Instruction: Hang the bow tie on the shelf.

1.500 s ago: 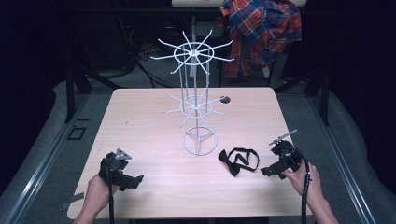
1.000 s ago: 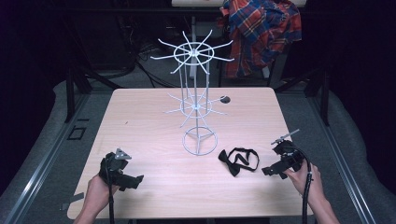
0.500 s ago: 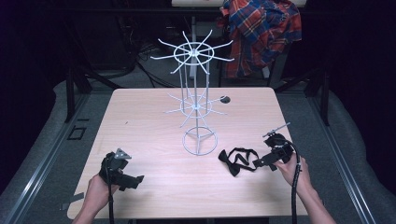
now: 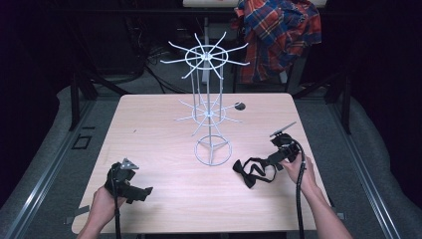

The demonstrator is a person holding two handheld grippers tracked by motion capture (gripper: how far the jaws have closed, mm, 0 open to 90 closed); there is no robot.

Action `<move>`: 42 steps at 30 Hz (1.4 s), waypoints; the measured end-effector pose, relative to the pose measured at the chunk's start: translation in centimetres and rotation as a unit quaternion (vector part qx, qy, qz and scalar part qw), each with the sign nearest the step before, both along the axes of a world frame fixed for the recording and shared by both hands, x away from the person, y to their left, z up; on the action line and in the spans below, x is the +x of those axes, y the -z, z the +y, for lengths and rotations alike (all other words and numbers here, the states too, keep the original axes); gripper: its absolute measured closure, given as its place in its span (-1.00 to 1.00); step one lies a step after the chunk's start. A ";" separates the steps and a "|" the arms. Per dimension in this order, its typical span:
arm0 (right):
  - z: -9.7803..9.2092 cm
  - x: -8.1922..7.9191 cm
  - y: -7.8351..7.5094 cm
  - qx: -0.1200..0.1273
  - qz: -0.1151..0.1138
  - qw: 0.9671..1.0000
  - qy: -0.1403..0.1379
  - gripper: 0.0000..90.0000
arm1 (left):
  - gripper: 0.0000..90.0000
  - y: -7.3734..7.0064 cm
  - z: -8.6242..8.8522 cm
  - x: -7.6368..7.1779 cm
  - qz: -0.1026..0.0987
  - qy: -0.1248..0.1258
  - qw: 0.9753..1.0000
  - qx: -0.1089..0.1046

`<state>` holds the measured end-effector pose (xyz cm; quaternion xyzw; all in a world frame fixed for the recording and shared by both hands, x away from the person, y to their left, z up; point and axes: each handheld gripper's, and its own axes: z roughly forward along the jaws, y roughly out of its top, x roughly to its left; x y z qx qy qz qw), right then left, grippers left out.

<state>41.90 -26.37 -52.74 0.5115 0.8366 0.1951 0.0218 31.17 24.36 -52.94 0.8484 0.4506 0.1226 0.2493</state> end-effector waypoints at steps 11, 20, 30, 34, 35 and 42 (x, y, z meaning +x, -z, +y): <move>1.1 0.2 0.1 -0.028 -0.002 1.000 -0.010 -0.38 | -1.00 0.0 0.1 0.1 0.006 0.004 1.000 -0.008; 0.5 0.2 0.7 -0.026 -0.001 1.000 0.014 0.13 | -1.00 -0.1 0.1 0.1 0.004 0.006 1.000 -0.009; 1.4 0.1 1.6 -0.048 -0.006 0.999 0.013 0.57 | -1.00 -0.1 0.3 0.0 0.005 0.004 1.000 -0.017; 1.1 0.2 1.6 -0.063 0.001 0.998 -0.001 0.74 | -1.00 -0.1 0.3 0.0 0.006 0.006 1.000 -0.016; 1.1 0.2 1.7 -0.066 0.002 0.998 -0.001 0.80 | -1.00 -0.1 0.3 0.0 0.006 0.006 1.000 -0.016; 0.8 0.1 1.0 -0.071 -0.012 0.997 -0.007 0.99 | -1.00 -0.1 0.3 0.1 0.007 0.005 1.000 -0.016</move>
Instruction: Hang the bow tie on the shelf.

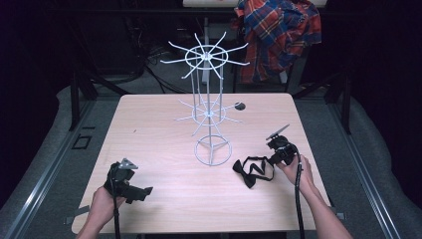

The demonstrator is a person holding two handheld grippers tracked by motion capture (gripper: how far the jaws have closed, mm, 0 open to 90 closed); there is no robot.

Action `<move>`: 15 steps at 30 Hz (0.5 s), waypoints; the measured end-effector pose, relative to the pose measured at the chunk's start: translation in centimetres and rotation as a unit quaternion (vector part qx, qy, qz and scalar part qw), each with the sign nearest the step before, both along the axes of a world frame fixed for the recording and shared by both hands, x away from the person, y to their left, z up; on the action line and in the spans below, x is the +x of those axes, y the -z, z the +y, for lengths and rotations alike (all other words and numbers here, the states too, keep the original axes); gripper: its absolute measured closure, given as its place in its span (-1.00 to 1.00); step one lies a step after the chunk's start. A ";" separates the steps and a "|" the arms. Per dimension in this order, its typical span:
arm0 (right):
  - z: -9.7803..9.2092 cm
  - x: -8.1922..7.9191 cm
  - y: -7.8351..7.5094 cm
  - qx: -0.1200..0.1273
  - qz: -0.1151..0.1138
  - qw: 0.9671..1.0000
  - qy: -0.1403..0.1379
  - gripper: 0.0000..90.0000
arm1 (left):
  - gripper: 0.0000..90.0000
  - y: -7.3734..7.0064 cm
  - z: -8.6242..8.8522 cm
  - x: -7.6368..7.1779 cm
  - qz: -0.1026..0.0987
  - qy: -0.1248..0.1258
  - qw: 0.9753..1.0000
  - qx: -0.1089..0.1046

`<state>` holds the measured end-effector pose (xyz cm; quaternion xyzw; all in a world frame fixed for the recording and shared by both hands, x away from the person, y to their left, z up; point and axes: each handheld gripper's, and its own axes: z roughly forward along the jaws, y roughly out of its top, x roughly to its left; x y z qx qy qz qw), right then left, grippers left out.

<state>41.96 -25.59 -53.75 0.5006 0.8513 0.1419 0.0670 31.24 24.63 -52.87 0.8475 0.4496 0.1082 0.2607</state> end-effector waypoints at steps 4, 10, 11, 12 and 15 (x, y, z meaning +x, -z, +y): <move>0.1 -0.2 -0.3 0.007 -0.013 1.000 0.005 1.00 | -1.00 0.0 0.0 0.0 -0.001 0.000 1.000 -0.002; 0.1 -0.5 -1.7 0.009 -0.038 0.999 -0.002 1.00 | -1.00 -0.1 0.1 -0.1 -0.002 0.000 1.000 -0.003; 0.1 -0.6 -2.1 0.015 -0.044 0.999 -0.002 1.00 | -1.00 -0.1 0.1 -0.1 -0.001 0.002 1.000 -0.003; 0.1 -0.7 -2.5 0.018 -0.048 0.999 -0.006 1.00 | -1.00 -0.1 0.1 -0.1 -0.002 0.003 1.000 -0.003; -0.1 -1.1 -3.7 0.029 -0.070 0.997 -0.007 1.00 | -1.00 -0.1 0.1 -0.1 -0.003 0.003 1.000 -0.003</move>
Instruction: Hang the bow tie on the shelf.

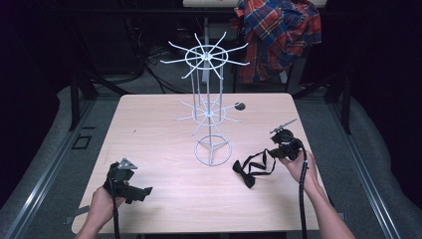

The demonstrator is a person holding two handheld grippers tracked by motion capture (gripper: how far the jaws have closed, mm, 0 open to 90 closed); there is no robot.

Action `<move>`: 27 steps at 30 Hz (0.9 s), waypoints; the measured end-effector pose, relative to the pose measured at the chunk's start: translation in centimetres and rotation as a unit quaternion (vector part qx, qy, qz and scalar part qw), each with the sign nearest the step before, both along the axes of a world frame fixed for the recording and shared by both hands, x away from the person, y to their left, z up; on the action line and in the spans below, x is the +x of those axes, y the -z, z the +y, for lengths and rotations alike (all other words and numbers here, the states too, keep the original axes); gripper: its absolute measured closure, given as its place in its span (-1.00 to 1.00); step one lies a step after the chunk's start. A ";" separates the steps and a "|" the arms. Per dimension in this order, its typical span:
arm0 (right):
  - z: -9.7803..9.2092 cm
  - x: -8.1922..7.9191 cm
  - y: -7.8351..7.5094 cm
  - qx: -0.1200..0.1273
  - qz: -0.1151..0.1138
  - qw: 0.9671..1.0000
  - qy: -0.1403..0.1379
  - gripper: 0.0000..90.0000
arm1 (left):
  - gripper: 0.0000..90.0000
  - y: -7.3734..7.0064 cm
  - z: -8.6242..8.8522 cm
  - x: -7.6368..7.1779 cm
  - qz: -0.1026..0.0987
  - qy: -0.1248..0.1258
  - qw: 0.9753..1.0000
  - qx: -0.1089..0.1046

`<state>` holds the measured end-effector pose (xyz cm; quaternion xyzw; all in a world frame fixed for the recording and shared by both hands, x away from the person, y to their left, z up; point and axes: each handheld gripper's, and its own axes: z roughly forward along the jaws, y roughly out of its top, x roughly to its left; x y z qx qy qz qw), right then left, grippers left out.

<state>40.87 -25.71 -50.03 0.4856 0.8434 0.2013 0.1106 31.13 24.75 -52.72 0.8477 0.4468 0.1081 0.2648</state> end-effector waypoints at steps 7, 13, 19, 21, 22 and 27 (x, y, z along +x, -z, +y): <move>0.0 -0.7 -1.5 0.014 -0.030 0.999 -0.011 1.00 | -1.00 0.0 -0.1 0.0 0.000 -0.001 1.000 -0.001; 0.3 -1.2 -2.5 0.035 -0.043 0.998 -0.017 1.00 | -1.00 0.0 -0.1 0.0 0.000 -0.002 1.000 0.000; 0.8 -1.9 -3.9 0.033 -0.063 0.997 -0.028 1.00 | -1.00 0.0 -0.1 0.0 0.000 -0.001 1.000 0.001; 1.0 -2.2 -4.2 0.034 -0.071 0.996 -0.032 1.00 | -1.00 0.0 -0.1 0.0 -0.001 0.000 1.000 0.001; 1.2 -2.3 -4.4 0.039 -0.074 0.996 -0.034 1.00 | -1.00 0.0 -0.1 0.0 0.000 -0.001 1.000 0.001; 1.6 -2.9 -5.4 0.037 -0.082 0.995 -0.044 1.00 | -1.00 0.0 -0.1 0.0 0.000 -0.003 1.000 0.002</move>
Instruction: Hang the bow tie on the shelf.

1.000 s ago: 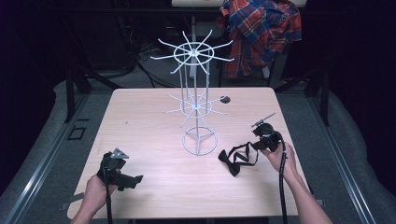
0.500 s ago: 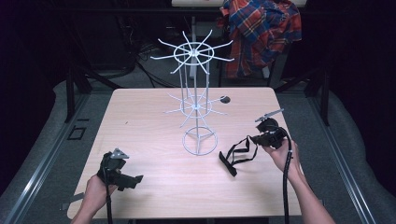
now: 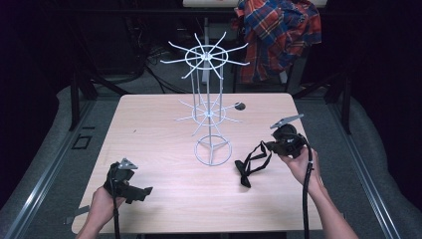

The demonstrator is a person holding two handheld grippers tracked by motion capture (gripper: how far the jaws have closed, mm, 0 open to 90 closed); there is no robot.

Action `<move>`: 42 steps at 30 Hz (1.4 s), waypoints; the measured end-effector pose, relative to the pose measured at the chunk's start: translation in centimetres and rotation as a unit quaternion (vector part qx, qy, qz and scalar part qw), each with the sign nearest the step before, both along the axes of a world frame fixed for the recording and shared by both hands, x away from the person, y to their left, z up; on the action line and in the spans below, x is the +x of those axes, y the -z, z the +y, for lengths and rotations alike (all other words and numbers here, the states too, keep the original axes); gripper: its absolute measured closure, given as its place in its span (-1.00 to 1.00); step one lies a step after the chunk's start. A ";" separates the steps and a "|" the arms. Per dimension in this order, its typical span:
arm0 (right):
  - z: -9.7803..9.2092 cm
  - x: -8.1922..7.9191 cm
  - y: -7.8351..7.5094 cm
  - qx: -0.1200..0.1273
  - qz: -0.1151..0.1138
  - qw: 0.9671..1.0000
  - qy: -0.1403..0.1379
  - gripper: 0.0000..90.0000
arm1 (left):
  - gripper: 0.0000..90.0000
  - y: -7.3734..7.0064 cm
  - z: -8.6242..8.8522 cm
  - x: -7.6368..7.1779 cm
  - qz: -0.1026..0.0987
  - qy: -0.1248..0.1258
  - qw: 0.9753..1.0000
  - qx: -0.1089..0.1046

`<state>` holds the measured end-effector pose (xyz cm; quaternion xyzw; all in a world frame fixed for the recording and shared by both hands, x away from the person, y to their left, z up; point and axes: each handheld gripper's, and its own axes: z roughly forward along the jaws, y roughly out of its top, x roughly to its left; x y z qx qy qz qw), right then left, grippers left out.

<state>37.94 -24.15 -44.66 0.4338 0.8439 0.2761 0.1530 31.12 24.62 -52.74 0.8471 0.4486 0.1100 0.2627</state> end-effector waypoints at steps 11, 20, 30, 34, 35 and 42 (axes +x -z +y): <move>0.6 -1.1 -1.6 0.003 -0.026 1.000 -0.016 1.00 | -1.00 0.0 -0.2 0.0 -0.001 -0.001 1.000 0.007; 0.9 -1.5 -2.4 0.003 -0.041 0.999 -0.025 1.00 | -1.00 0.1 -0.1 0.0 -0.003 -0.004 1.000 0.009; 1.8 -2.0 -3.3 0.004 -0.050 0.998 -0.041 1.00 | -1.00 0.0 -0.1 0.0 -0.006 0.000 1.000 0.005; 2.1 -2.2 -3.5 0.006 -0.052 0.998 -0.045 1.00 | -1.00 0.0 -0.2 -0.1 -0.007 0.001 1.000 0.005; 2.2 -2.2 -3.6 0.003 -0.055 0.997 -0.045 1.00 | -1.00 0.0 -0.2 -0.1 -0.007 0.002 1.000 0.005; 2.5 -2.1 -3.8 0.009 -0.058 0.997 -0.046 1.00 | -1.00 -0.1 -0.1 -0.1 -0.005 0.008 1.000 0.003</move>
